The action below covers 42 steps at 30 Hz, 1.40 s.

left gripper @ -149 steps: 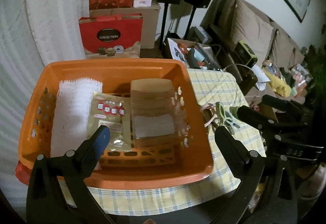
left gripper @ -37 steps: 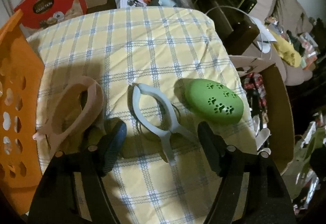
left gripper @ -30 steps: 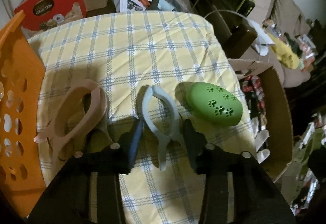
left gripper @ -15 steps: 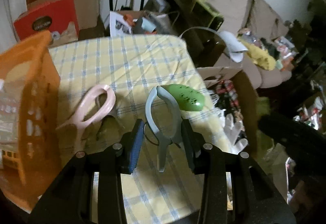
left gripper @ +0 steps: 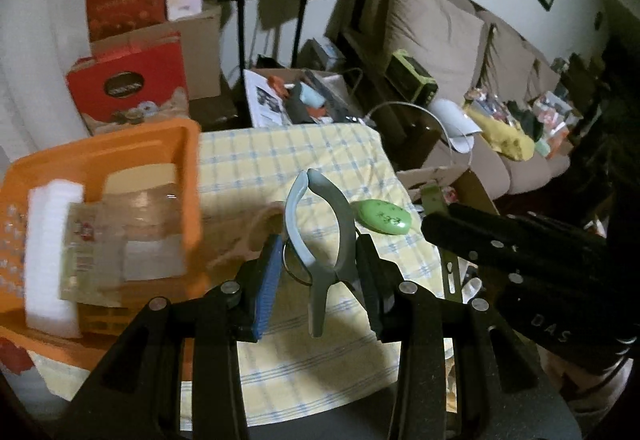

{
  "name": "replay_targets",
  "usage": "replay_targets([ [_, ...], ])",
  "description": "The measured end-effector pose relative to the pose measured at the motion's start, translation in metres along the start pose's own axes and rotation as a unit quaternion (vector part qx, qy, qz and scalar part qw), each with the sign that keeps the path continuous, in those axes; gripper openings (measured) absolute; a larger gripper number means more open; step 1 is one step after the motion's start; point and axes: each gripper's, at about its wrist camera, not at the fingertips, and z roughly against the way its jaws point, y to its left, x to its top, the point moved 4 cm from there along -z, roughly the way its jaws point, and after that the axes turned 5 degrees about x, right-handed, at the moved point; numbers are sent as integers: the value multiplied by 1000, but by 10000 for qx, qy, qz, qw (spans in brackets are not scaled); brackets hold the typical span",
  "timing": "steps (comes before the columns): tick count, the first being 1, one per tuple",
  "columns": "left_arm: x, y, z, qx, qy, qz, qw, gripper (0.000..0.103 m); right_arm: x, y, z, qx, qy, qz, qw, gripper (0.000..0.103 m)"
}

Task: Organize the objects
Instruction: 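Carry both clothespins over the orange basket with both tools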

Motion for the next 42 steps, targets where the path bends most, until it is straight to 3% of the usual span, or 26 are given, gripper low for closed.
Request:
replay_targets([
  [20,-8,115,44,613,-221,578,9962,35,28,92,-52,347,198,462,9981,27],
  [42,-24,222,44,1230,-221,1111,9859,35,42,185,-121,688,408,832,9933,27],
])
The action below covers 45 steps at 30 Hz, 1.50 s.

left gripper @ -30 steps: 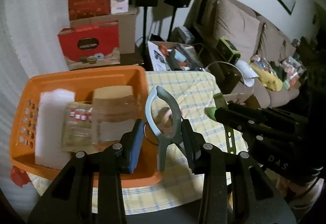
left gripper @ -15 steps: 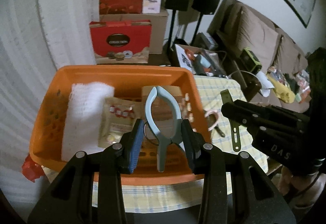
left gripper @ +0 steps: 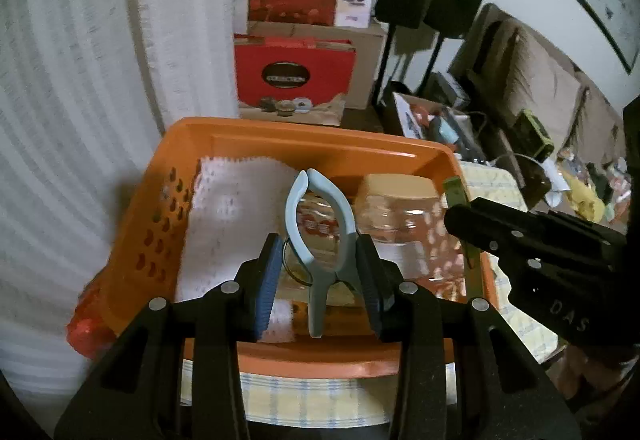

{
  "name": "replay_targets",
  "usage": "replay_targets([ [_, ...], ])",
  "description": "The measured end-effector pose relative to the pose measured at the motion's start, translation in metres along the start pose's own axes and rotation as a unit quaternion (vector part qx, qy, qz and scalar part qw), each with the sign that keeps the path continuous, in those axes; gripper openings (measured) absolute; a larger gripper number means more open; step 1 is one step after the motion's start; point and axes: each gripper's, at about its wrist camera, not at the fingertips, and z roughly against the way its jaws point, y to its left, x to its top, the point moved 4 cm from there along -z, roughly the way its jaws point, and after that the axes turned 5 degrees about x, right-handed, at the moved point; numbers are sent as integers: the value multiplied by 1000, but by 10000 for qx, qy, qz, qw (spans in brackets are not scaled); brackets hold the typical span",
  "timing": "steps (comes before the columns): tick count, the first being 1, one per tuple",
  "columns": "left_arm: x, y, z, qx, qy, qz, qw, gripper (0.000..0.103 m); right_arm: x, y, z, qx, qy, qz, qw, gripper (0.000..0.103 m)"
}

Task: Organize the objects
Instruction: 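Carry both clothespins over the orange basket with both tools, then lower both clothespins onto the foam sheet and open both tools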

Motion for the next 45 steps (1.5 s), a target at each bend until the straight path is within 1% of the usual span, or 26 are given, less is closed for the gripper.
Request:
replay_targets([
  [11,2,33,-20,117,121,195,9997,35,13,30,-36,183,168,148,9996,27],
  [17,1,48,-41,188,285,282,9990,35,18,40,-60,338,253,102,9991,27],
  [30,-9,72,-83,306,625,434,9966,35,22,50,-107,413,438,90,9981,27],
  [37,-13,79,-91,357,723,479,9956,35,31,58,-130,389,496,172,9979,28],
  [39,-15,82,-91,379,738,526,9952,37,33,61,-136,409,510,213,9976,29],
  [41,-15,86,-89,415,717,620,9946,53,34,60,-140,371,517,194,9978,30],
  [43,-15,90,-85,390,665,728,9944,56,35,58,-141,303,543,181,9979,33],
  [45,-14,93,-82,390,647,763,9942,56,36,56,-138,318,501,181,9981,36],
])
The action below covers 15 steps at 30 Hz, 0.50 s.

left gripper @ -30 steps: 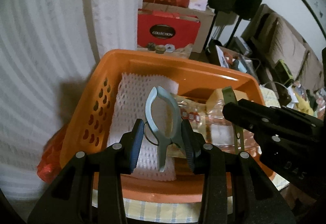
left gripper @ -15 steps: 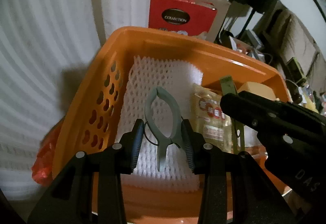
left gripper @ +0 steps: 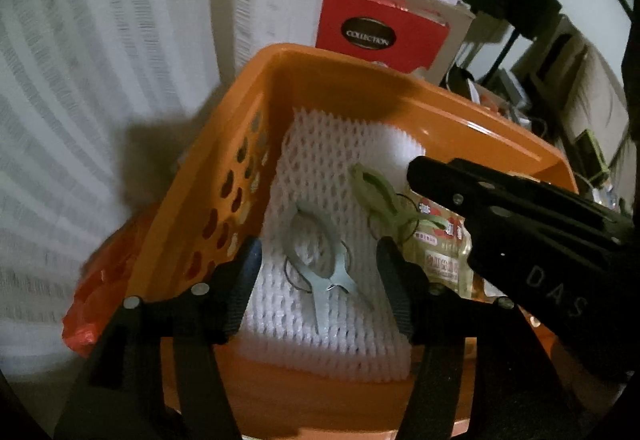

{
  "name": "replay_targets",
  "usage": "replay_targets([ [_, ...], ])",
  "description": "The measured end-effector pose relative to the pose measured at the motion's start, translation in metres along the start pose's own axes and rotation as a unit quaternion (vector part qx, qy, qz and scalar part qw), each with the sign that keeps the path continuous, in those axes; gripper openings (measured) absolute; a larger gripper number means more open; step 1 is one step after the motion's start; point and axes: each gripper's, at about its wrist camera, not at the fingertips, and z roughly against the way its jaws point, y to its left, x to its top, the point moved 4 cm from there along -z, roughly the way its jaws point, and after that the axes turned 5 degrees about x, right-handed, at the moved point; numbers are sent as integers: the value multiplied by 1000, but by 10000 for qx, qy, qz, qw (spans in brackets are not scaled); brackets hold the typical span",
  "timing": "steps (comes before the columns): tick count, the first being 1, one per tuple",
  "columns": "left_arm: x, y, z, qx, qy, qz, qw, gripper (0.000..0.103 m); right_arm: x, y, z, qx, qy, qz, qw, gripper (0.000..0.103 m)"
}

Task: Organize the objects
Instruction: 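Lower both clothespins onto the foam sheet and open both tools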

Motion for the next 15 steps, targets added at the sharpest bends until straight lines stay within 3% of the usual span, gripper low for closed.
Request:
replay_targets([
  [3,1,1,5,25,-59,-4,10000,59,1,-5,8,-37,-53,-38,10000,38],
  [5,2,0,9,9,-108,-2,9999,66,0,-6,14,-65,-91,-30,9999,38],
  [12,4,-5,24,-126,-137,30,9998,69,2,-14,48,-312,-374,20,9988,41],
  [14,4,-5,28,-175,-169,59,9997,90,0,-16,57,-448,-438,95,9980,44],
  [15,4,-5,31,-232,-239,105,9994,92,-1,-17,64,-547,-486,146,9972,46],
])
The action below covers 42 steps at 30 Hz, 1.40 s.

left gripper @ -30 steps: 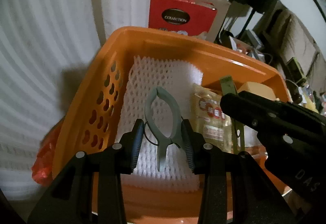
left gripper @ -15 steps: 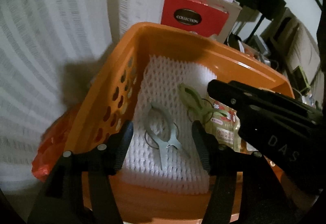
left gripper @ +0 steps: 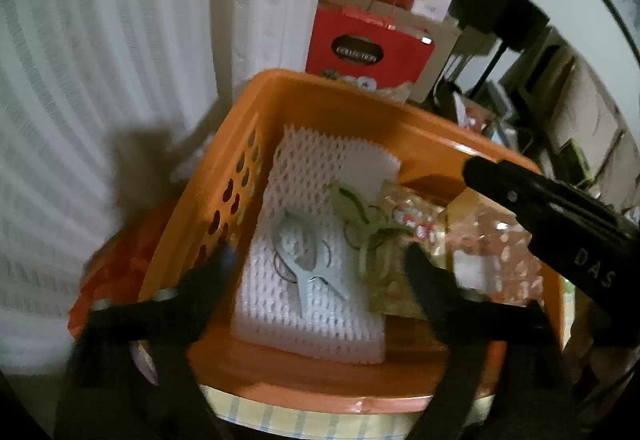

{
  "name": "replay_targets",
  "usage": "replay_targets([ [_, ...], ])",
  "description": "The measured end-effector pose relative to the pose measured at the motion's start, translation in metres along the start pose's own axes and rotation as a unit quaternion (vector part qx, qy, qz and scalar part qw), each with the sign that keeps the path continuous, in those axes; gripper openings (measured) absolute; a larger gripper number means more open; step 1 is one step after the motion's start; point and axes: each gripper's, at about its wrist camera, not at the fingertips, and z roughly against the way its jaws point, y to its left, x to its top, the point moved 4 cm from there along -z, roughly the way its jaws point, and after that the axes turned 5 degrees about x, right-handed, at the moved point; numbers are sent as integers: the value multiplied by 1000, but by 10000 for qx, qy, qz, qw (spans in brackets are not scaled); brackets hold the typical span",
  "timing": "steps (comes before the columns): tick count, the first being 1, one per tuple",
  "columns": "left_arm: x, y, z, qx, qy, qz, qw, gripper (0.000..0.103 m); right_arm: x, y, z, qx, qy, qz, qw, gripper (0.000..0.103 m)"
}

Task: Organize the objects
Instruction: 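Lower both clothespins onto the foam sheet and open both tools, then withdraw both tools up and away from the basket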

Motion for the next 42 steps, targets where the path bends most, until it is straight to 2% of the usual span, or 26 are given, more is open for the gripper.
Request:
replay_targets([
  [9,1,-15,15,-11,-165,-22,9999,95,-13,-26,38,-348,-235,-35,9991,63],
  [15,3,-28,28,-18,-337,-109,9994,97,-25,-41,50,-457,-234,-109,9986,83],
  [17,4,-31,32,-25,-408,-125,9991,103,-29,-45,53,-473,-210,-131,9986,86],
  [21,1,-41,36,-62,-441,-220,9988,103,-36,-55,60,-527,-213,-240,9981,96],
  [22,0,-45,36,-59,-437,-280,9986,103,-37,-57,61,-527,-211,-267,9980,102],
  [29,-4,-67,44,-111,-514,-418,9977,103,-50,-76,76,-716,-204,-351,9966,103],
  [42,-19,-135,50,-338,-643,-864,9936,103,-75,-132,115,-1065,-283,-653,9918,103],
])
